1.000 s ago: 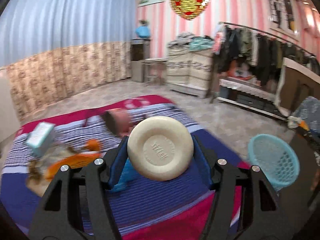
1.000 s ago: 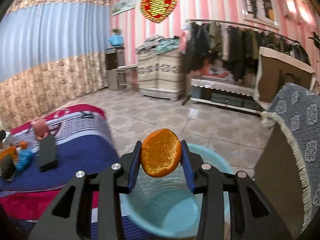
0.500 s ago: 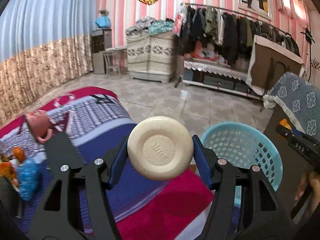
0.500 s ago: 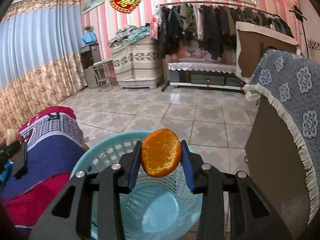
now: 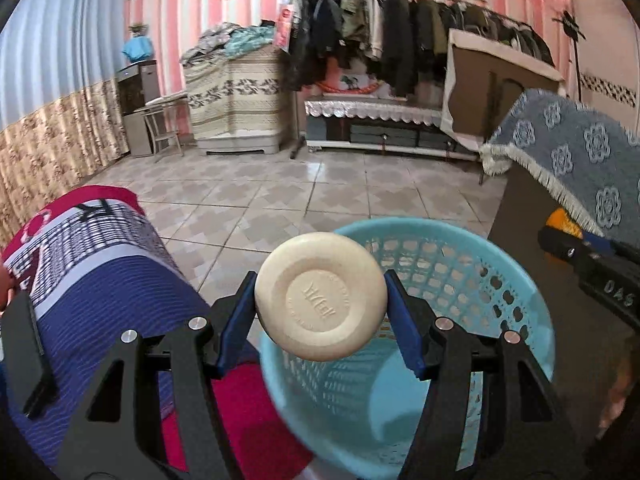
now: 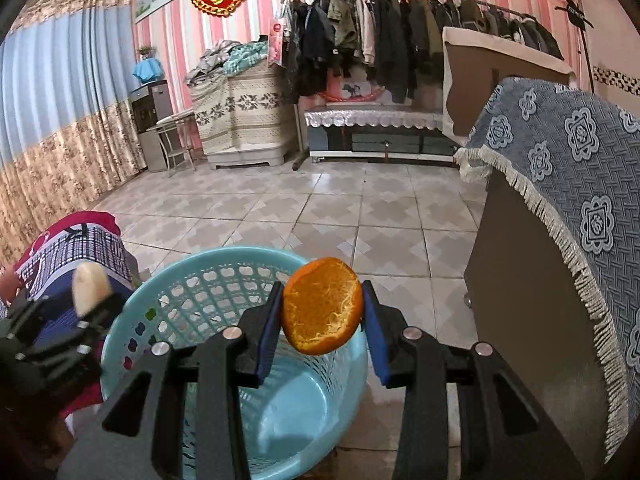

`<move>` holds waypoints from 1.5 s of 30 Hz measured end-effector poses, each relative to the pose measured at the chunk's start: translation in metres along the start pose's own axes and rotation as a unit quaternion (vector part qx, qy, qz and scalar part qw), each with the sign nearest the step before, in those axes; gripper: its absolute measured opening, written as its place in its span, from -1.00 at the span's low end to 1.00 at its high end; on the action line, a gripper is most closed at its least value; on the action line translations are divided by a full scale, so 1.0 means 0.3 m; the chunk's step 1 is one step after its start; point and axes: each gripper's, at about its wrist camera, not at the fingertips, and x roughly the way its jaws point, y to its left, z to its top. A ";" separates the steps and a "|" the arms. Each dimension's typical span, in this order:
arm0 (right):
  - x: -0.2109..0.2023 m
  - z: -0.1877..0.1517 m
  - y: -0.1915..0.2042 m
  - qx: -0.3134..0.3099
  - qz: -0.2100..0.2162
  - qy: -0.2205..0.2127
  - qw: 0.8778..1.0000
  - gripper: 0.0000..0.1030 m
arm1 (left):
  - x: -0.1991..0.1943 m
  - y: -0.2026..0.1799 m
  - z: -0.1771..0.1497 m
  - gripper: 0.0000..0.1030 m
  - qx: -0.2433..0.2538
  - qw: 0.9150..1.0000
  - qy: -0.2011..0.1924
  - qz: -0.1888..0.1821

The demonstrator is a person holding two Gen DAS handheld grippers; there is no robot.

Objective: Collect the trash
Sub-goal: 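Carry the orange peel and white lid over the light-blue wastebasket with both tools, then open both tools to drop the peel and lid into the wastebasket, then move both tools back over the cluttered bed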

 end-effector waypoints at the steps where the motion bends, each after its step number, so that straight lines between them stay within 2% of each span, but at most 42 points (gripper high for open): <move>1: 0.003 -0.002 0.003 0.004 0.001 0.003 1.000 -0.25 | 0.006 -0.004 0.000 0.19 0.005 1.000 0.002 0.003; 8: 0.021 -0.007 0.035 0.003 -0.003 0.015 1.000 -0.25 | 0.031 0.013 -0.003 0.21 -0.001 1.000 0.012 -0.002; 11: 0.012 -0.008 0.036 0.003 -0.003 0.014 1.000 -0.25 | 0.022 0.027 0.003 0.57 -0.013 1.000 0.007 0.005; 12: 0.014 -0.008 0.036 0.004 -0.003 0.015 1.000 -0.25 | 0.017 0.031 0.004 0.63 -0.015 1.000 0.002 0.007; 16: 0.006 -0.008 0.055 0.009 0.003 0.016 1.000 -0.25 | -0.014 0.078 0.007 0.65 -0.026 0.999 -0.012 0.038; 23: 0.031 -0.024 0.145 -0.008 0.029 0.025 0.999 -0.24 | -0.102 0.182 -0.023 0.82 -0.055 0.993 -0.037 0.100; 31: 0.063 -0.054 0.248 -0.029 0.049 0.040 0.998 -0.24 | -0.142 0.295 -0.034 0.83 -0.106 0.987 -0.039 0.117; 33: 0.064 -0.055 0.256 -0.030 0.052 0.042 0.997 -0.16 | -0.147 0.313 -0.037 0.83 -0.114 0.986 -0.038 0.119; 34: 0.058 -0.050 0.256 -0.029 0.049 0.038 0.998 0.03 | -0.150 0.322 -0.039 0.83 -0.116 0.985 -0.038 0.120; 35: 0.049 -0.046 0.254 -0.025 0.048 0.032 0.998 0.33 | -0.152 0.329 -0.043 0.83 -0.118 0.985 -0.038 0.121; 37: 0.027 -0.038 0.247 -0.015 0.051 0.017 0.998 0.51 | -0.161 0.337 -0.049 0.83 -0.121 0.984 -0.037 0.123; 45: 0.001 -0.030 0.282 -0.026 0.057 0.005 0.998 0.58 | -0.242 0.424 -0.077 0.84 -0.140 0.979 -0.039 0.141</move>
